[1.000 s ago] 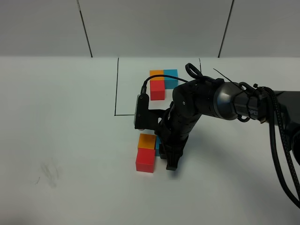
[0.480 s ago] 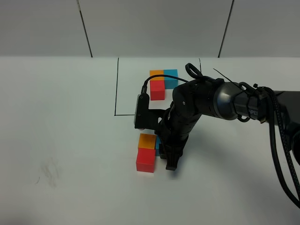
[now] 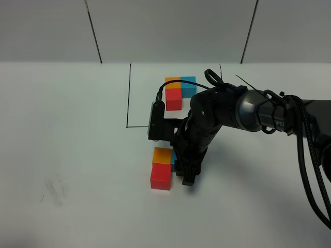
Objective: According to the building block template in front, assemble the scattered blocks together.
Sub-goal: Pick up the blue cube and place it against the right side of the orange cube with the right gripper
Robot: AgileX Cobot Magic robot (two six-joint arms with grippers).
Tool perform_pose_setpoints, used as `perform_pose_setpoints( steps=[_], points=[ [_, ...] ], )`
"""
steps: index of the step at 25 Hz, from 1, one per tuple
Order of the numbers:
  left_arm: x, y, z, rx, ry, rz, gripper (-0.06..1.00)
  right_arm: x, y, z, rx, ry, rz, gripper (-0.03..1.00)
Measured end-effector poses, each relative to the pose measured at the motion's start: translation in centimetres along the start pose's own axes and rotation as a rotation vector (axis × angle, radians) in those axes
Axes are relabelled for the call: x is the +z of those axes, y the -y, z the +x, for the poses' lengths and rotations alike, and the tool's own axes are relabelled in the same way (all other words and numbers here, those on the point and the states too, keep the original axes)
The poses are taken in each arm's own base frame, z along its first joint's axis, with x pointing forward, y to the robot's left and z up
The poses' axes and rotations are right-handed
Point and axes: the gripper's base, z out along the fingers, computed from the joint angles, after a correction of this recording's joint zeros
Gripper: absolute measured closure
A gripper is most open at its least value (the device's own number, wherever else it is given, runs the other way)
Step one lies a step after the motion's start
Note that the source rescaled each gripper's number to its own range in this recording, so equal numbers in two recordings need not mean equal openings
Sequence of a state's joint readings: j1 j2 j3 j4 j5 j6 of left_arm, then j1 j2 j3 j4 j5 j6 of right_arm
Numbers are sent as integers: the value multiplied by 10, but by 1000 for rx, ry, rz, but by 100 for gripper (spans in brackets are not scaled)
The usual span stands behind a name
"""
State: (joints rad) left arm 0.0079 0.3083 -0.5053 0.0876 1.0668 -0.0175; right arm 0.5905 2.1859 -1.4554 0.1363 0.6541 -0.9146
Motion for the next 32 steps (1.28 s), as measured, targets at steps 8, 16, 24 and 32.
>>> perform_pose_setpoints(
  steps=[8, 16, 24, 32],
  points=[
    [0, 0, 0, 0, 0, 0, 94, 0, 0, 0, 5, -4, -4, 15],
    [0, 0, 0, 0, 0, 0, 94, 0, 0, 2, 48, -21, 1, 15],
    [0, 0, 0, 0, 0, 0, 94, -3, -1, 3, 41, -40, -9, 15],
    [0, 0, 0, 0, 0, 0, 94, -8, -3, 9, 29, -101, -21, 14]
  ],
)
